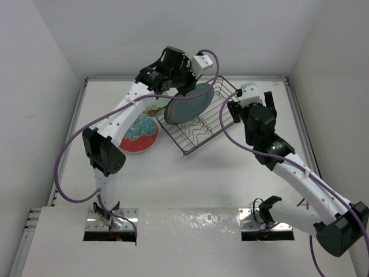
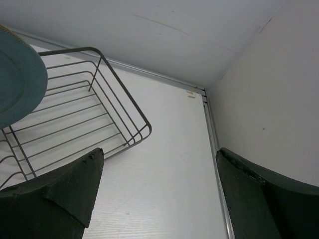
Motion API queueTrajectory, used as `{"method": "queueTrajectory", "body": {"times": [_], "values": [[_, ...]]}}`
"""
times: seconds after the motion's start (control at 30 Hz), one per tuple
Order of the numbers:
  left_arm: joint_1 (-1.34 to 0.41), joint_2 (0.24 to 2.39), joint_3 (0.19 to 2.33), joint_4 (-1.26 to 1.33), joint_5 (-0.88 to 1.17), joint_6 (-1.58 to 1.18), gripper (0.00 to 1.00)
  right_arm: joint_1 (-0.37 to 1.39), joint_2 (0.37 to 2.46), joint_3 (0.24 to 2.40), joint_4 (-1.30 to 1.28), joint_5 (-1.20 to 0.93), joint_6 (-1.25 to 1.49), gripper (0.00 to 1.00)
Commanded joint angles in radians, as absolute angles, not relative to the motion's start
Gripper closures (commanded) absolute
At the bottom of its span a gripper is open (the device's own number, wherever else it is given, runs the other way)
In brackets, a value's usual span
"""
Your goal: Load the plates into the dish rack
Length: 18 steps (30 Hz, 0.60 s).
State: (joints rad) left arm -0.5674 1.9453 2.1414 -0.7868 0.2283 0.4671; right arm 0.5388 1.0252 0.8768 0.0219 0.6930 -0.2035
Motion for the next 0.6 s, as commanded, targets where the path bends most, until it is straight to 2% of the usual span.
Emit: {"method": "queueTrajectory", "body": {"times": [0.0,0.4,0.57], "values": [[-0.574,1.902,2.192,-0.617,0.206,0.523,1.00,0.532,1.003,0.884,0.057,0.666,-0.230,0.08],[-0.591,1.899,2.250,-0.614,0.166,0.592,1.00,0.529,1.023,0.899,0.060,0.637,-0.227,0.07],[-0.591,1.891,2.204,-0.614,0.175,0.574,1.00,0.528,1.031,0.902,0.060,0.634,-0.222,0.07]]}}
